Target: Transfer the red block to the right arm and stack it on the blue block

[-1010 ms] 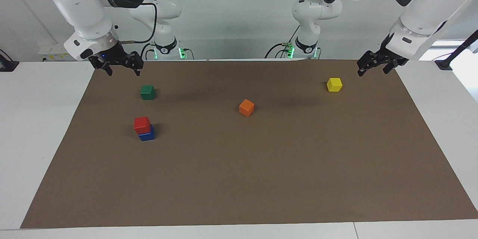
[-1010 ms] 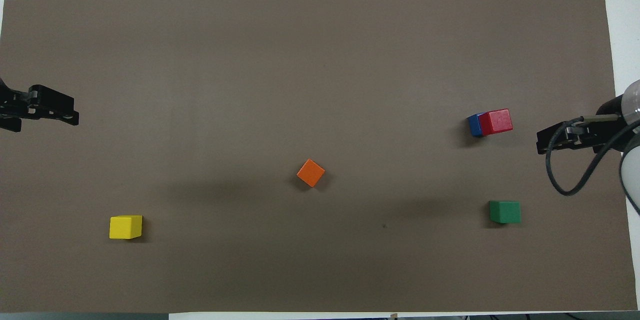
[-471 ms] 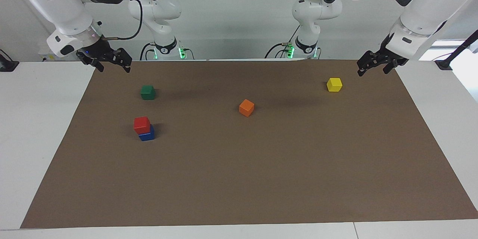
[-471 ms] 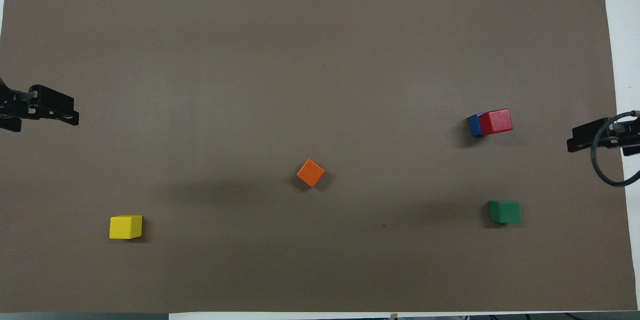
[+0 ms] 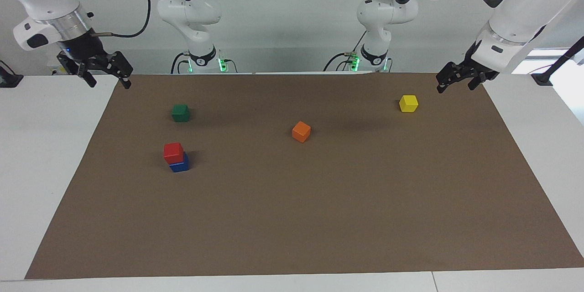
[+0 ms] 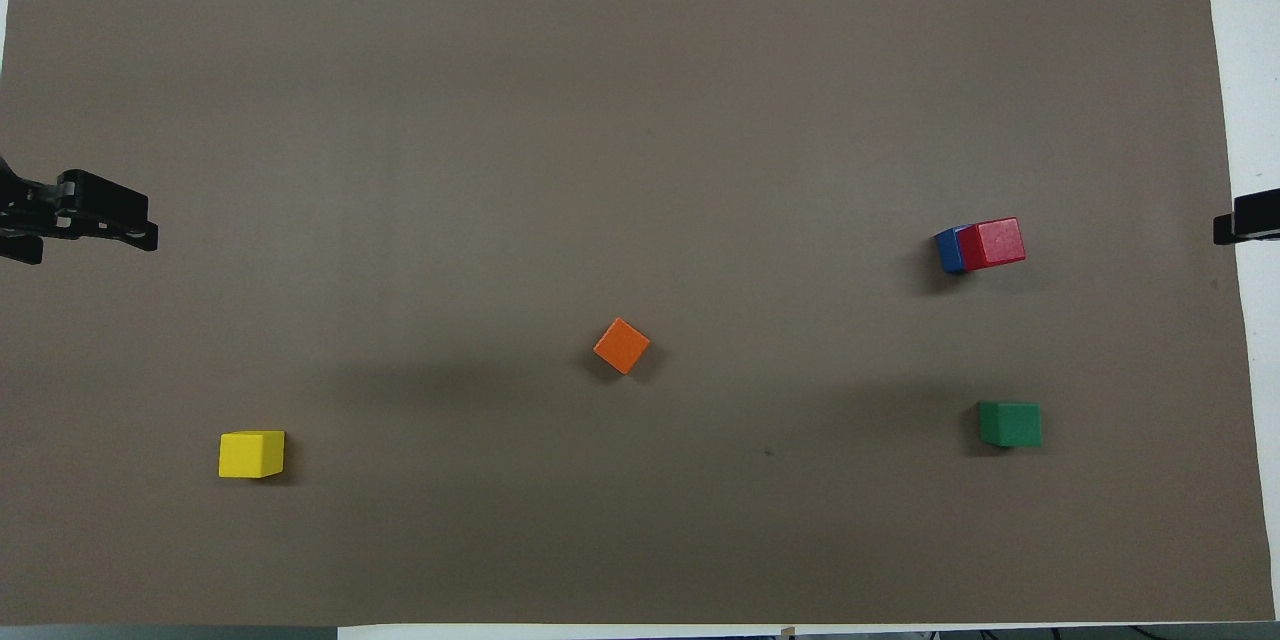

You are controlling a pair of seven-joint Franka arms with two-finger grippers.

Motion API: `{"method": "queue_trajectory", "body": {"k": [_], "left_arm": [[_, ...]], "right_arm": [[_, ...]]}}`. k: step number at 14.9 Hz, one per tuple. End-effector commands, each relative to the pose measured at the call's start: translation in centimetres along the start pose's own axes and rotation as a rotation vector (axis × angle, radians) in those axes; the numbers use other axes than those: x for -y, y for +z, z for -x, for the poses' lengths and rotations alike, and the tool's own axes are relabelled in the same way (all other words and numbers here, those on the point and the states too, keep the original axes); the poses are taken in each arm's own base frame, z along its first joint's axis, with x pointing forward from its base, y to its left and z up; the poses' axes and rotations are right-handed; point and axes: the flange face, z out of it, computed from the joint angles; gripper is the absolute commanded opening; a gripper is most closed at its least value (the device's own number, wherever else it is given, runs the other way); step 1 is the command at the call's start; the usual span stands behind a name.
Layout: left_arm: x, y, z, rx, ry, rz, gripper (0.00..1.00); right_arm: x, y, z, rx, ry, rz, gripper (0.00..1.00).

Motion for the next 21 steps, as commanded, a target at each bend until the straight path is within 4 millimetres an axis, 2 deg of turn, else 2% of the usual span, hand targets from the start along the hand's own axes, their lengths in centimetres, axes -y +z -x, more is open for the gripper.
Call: {"method": "queue_trajectory", "body": {"k": [1,9,18,21], "left_arm": [[0.3,-0.2,0.9,0.005,0.001,-0.018,1.0],[0.3,-0.2,0.9,0.007,0.001,-0.018,1.0],[0.3,-0.1,1.0,0.008,0.001,-0.018,1.0],[0.3,0.3,1.5,0.06,-0.001,-0.021,1.0]], "right_arm": [[-0.7,0.0,-0.5,0.017,-0.017,0.021,1.0],[-1.4,0.1,-0.4,0.024,-0.003,0.018,1.0],[-0.4,0.4,0.1,0.066,-0.039,0.017,1.0],[-0.2,0.4,0.1,0.065,-0.065,0.018,1.0]]}}
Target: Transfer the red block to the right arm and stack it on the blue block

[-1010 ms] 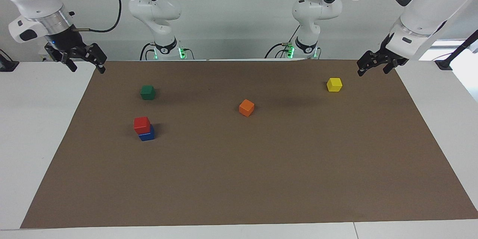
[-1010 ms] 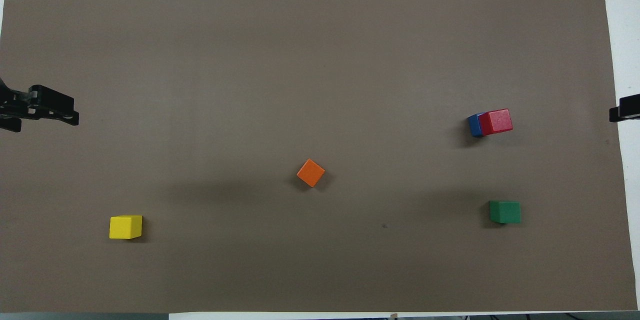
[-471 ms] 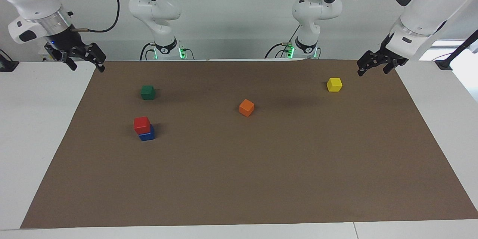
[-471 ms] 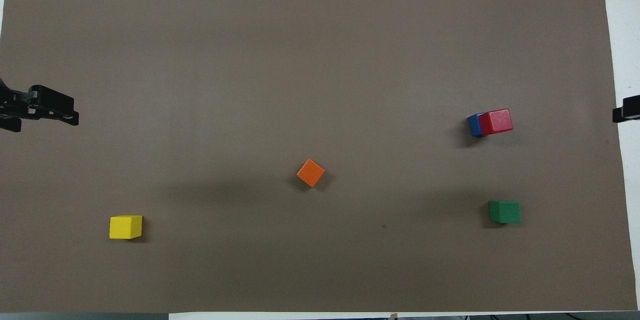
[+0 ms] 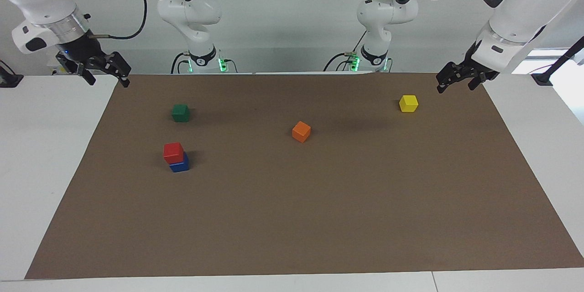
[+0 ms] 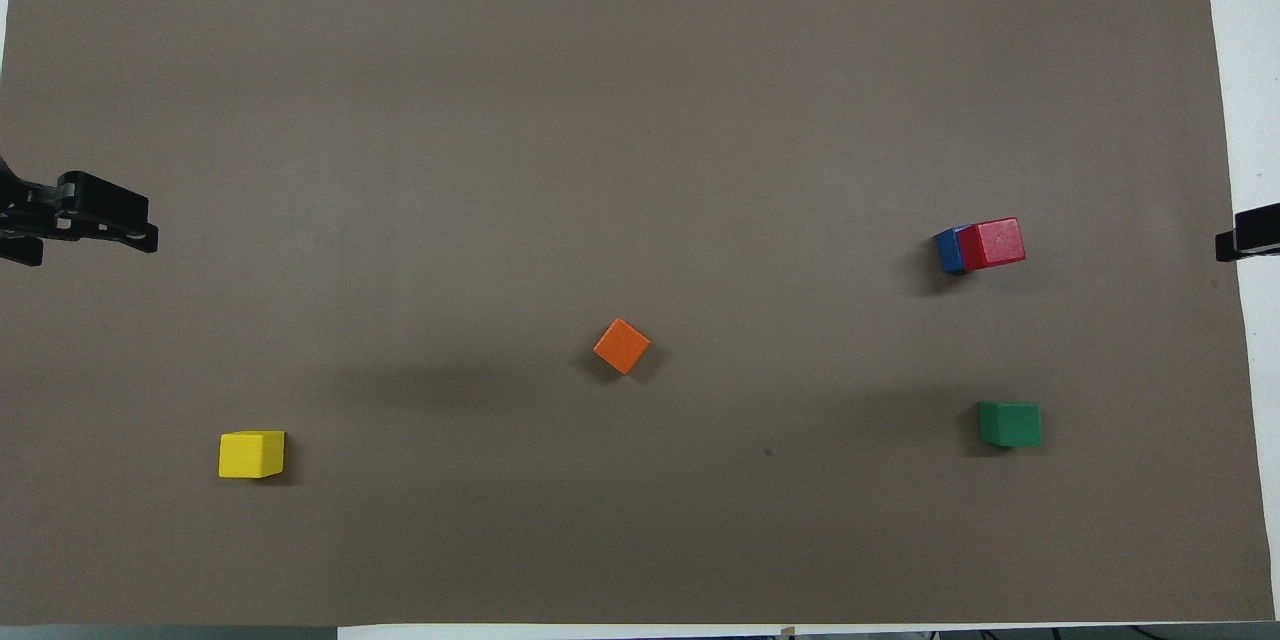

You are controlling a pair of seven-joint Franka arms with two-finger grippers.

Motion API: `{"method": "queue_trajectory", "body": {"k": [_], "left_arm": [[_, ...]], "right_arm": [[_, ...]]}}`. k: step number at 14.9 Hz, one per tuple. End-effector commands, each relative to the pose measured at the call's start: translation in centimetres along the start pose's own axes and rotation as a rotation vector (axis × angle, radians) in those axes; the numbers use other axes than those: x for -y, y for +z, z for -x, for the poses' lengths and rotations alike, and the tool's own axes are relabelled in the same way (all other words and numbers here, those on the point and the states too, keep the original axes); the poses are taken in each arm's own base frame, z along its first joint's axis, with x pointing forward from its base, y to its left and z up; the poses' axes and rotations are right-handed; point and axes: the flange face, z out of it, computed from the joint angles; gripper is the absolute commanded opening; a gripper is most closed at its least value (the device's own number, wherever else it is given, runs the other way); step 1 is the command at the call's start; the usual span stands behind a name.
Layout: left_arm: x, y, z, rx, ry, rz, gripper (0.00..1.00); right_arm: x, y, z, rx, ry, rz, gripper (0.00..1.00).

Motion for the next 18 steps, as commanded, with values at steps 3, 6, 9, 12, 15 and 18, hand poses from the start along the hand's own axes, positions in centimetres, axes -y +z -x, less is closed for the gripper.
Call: {"method": "queue_trajectory", "body": {"k": [3,6,9,12,15,18], "left_arm": [[0.4,0.8,2.4,0.13,-0.003,-0.026,1.0],[0.5,1.2,3.2,0.192,-0.003,-0.028,1.0],[-0.1,0.5,2.4,0.131,0.008,-0.028,1.0],[-0.2,-0.4,1.0,0.007,0.009,-0.022,1.0],[0.1,-0.5,0.7,-0.015,0.005,-0.02,1.0],[-0.2,-0.7,0.6,-0.027,0.009,-0.02,1.0]], "right_arm": [[1.5,-0.3,-0.2,0.005,-0.058,0.015,1.0],[2.3,-0.2,-0.3,0.007,-0.07,0.016,1.0],[2.2,-0.2,-0.2,0.011,-0.073,0.014,1.0],[2.0,-0.3,-0.1,0.012,-0.07,0.009,1.0],[1.8,-0.2,0.0,0.012,-0.061,0.001,1.0],[2.1,-0.2,0.0,0.013,-0.061,0.001,1.0]]}}
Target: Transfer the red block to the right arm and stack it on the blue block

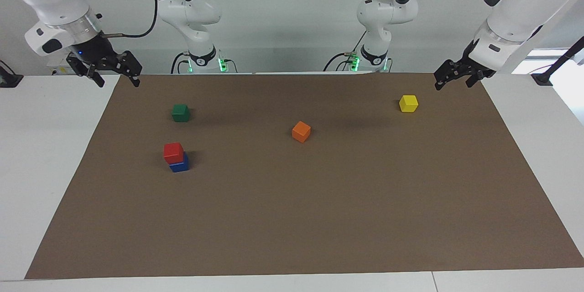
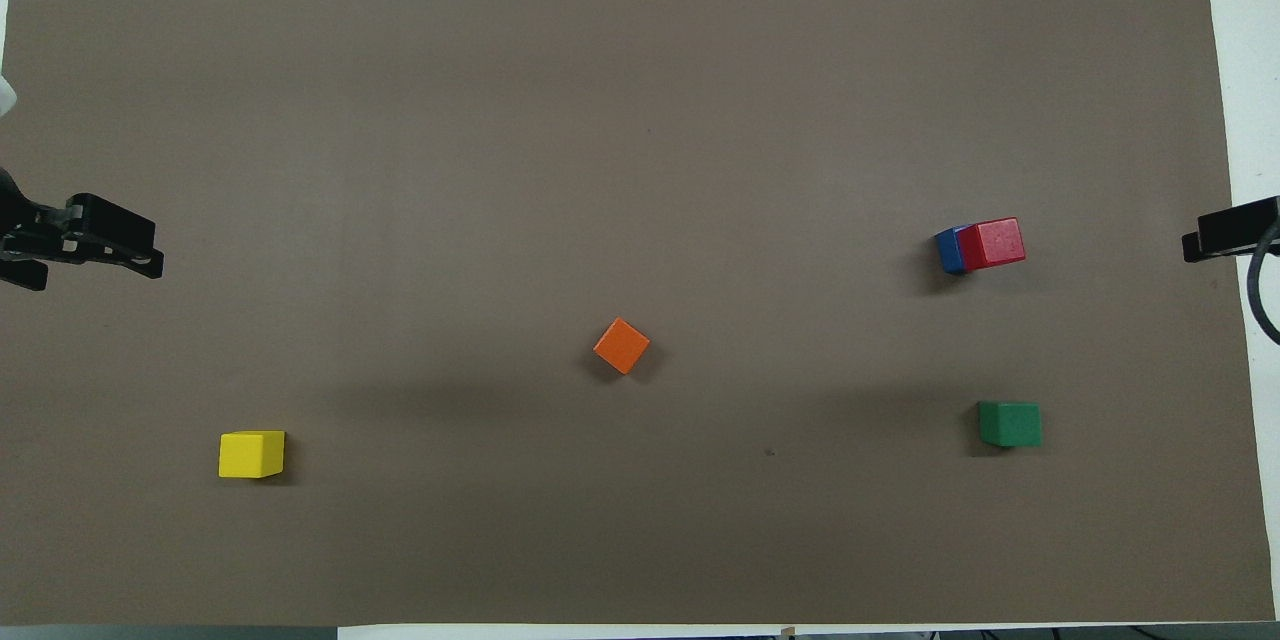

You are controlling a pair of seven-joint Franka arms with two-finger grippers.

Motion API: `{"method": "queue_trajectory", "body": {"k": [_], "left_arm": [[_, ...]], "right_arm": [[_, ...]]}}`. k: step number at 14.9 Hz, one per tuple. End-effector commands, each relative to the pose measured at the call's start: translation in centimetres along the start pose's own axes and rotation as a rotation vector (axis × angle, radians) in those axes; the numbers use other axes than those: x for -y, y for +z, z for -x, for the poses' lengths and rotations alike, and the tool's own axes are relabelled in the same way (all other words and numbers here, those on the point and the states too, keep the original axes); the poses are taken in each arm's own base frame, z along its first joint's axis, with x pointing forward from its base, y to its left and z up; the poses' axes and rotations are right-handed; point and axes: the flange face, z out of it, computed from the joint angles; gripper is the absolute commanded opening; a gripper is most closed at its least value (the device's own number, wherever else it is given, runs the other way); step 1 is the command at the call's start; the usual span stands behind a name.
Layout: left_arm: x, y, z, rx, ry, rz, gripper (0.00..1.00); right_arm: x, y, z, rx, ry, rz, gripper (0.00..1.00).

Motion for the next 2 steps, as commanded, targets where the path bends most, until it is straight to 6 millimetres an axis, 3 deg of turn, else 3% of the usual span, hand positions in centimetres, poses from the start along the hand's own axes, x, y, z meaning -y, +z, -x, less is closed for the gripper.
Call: {"method": "queue_trajectory", "body": {"k": [1,2], "left_arm": [[0.07,-0.57,0.28,-0.039,0.005,-0.019,1.0],[-0.02,-0.64,0.21,-0.047,0.006,-0.018,1.0]], "right_arm": [[-0.03,-0.19,0.12,0.015,-0.015,0.0,1.0],[-0.01,-0.21,0.1,0.013,-0.015,-0.001,1.0]]}}
